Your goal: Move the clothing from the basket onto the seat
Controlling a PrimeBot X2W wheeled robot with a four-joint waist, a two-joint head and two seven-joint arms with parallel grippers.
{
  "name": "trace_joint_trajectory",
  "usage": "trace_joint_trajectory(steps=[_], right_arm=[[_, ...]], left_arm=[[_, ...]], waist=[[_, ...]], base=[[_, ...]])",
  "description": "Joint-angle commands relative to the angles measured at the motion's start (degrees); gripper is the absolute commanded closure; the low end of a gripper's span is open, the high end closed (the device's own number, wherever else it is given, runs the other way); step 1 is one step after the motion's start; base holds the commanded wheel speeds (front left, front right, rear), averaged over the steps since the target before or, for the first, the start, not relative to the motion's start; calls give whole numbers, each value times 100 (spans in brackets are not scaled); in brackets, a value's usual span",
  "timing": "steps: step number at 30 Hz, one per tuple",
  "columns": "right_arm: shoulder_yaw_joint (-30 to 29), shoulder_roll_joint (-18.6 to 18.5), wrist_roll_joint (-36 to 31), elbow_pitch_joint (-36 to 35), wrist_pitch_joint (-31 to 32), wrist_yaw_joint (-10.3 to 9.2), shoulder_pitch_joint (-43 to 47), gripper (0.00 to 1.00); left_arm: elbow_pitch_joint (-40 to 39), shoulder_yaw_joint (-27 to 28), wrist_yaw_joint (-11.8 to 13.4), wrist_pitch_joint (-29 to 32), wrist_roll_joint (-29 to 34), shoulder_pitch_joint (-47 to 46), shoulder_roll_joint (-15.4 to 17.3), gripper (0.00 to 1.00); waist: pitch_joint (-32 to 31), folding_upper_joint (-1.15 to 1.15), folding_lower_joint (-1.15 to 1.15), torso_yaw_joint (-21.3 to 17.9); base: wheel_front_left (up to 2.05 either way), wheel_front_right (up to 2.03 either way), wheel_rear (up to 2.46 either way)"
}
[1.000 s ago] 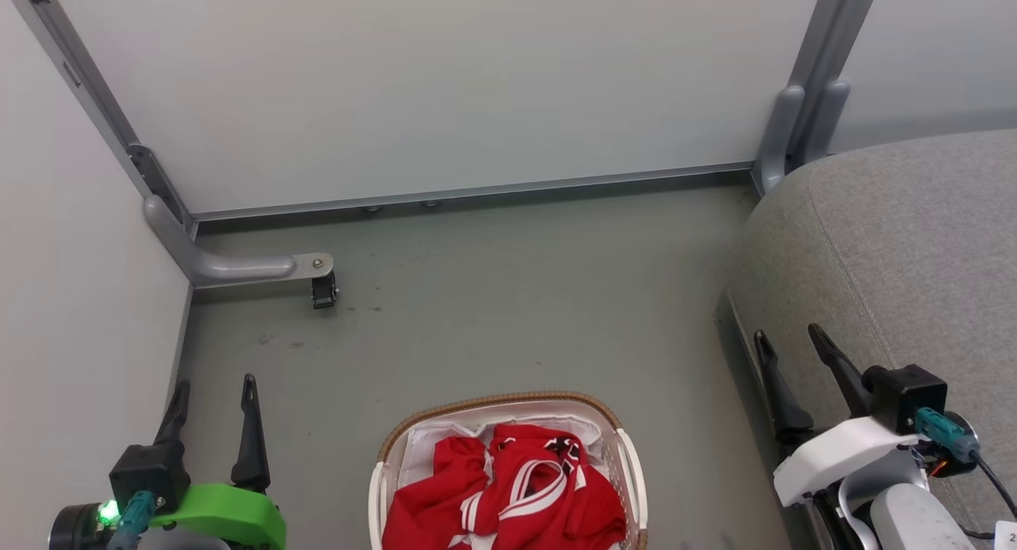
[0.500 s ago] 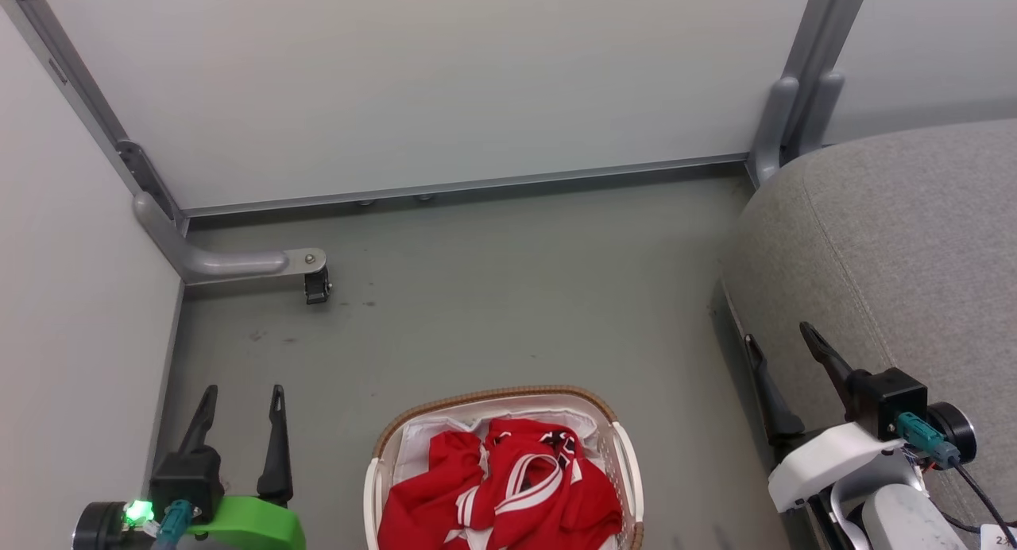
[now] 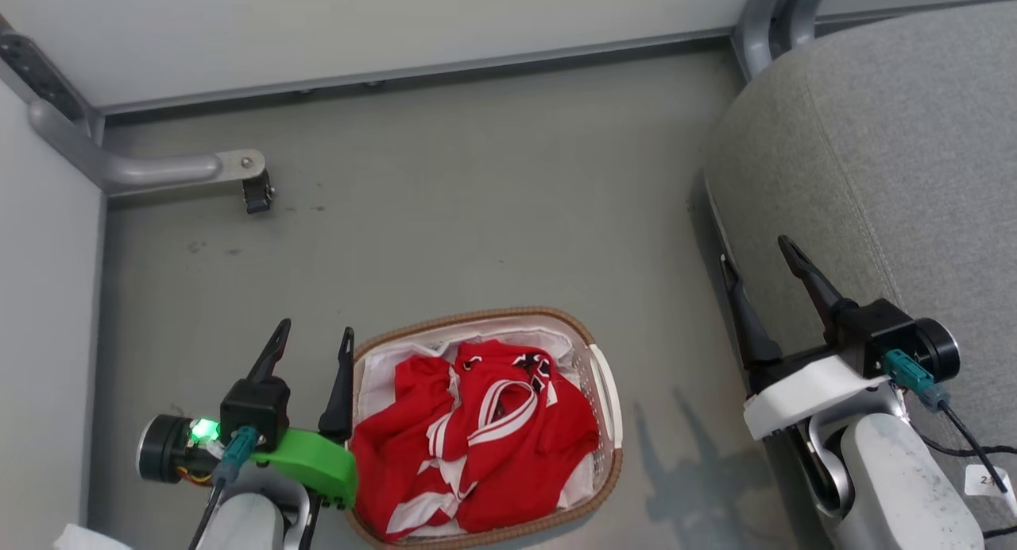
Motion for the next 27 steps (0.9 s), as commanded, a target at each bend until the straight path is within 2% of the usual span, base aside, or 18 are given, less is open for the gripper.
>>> trace_joint_trajectory(steps=[1,16,21,27], right_arm=[[7,28,-39,-52,-26,-3,-116,0],[-5,244,-92,-311,-26,-4,-558,0],[44,278,-79,-349,-26,-4,-649,0],[109,305,-38,-398,-26,-4,-750,0]], left_arm=[[80,-79,-35,-3,5,-217,59,0],[1287,-1435,-33,-3,-443,-1606,319,0],[1743,-1757,-33,-3,-479,-1967,427,0],[2307,-1896,-33,-4,-456,-2396,480,0]], waist=[[752,0,-1,-352],[2190,0,-1,-829],[2596,0,-1,-964],[3027,0,-1,-1060]], base=[[0,0,0],[0,0,0],[0,0,0],[0,0,0]])
